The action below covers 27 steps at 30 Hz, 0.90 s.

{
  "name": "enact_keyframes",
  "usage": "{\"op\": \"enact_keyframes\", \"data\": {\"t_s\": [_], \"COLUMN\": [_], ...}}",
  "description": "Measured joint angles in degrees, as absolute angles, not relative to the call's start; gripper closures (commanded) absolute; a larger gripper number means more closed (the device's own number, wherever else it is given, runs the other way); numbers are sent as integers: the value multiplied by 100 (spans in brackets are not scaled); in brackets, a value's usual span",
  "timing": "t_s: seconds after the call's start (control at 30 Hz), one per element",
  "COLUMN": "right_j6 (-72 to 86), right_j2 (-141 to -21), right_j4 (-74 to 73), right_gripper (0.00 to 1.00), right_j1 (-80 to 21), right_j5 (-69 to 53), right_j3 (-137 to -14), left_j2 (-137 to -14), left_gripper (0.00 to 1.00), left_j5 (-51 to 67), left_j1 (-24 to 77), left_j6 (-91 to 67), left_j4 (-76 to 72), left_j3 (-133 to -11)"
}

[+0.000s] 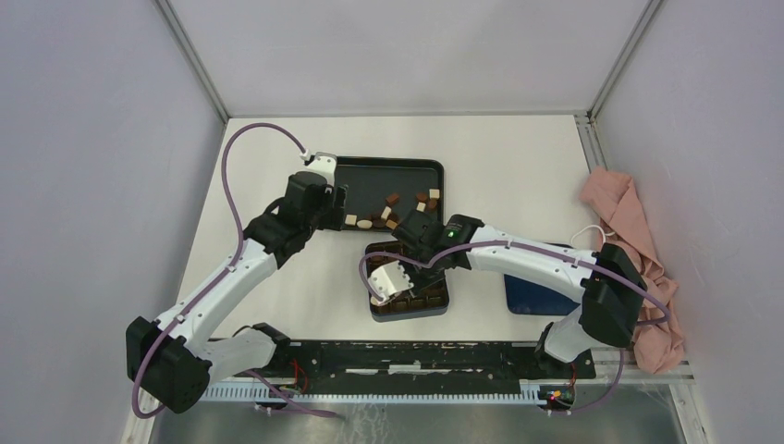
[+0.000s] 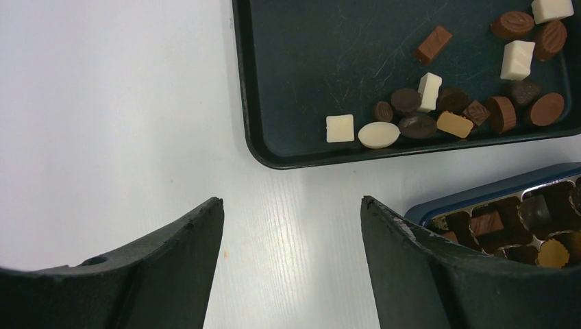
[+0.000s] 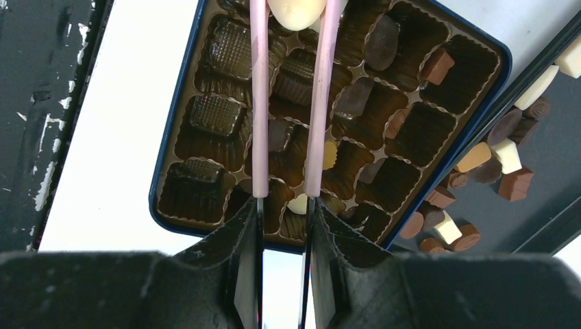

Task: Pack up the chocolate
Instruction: Place the fake chocolate in the packing box.

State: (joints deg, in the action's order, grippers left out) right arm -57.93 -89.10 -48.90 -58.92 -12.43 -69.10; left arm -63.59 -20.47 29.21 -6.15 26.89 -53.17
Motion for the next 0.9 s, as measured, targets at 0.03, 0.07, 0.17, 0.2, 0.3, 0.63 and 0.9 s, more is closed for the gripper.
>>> {"op": "enact_keyframes", "data": {"t_s": [0.03,0.07,0.17,0.2,0.3,0.63,0.9], "right_j6": [-5793,-5793,-5795,-5798,-5798,-5793,-5780], "right_j2": [-8910,-8912,-8912,-8914,-8949,-9170,-9168], "right_j4": [-4908,-4930,-5006,-5028,-5054,-5037,-5113], "right_gripper": [76,75,73,73,69,57,68], "right_j1": [-5907,-5927,-5981,-5996,-6034,-6064,-6047], "right_j5": [-1236,-1236,-1232,-1227,-1188,-989,-1046], "right_j3": [-6921,-6930,-6930,-6930,-6930,-6930,-7024], "left_j2": [-6357,-6357,-6357,-6357,-6357,-6357,-6357], "left_gripper": [21,21,21,21,21,21,21], "left_j5": [-2047,-2047,-2047,-2045,-2045,-2045,-2045], "left_j1": [2921,2921,2921,2921,2921,2921,2921], "left_j6": [-615,-615,-613,-613,-611,-604,-548], "left_j4": [2689,2689,2692,2689,2689,2689,2692], "left_j3": [-5317,-5317,-5317,-5317,-5317,-5317,-5317]}}
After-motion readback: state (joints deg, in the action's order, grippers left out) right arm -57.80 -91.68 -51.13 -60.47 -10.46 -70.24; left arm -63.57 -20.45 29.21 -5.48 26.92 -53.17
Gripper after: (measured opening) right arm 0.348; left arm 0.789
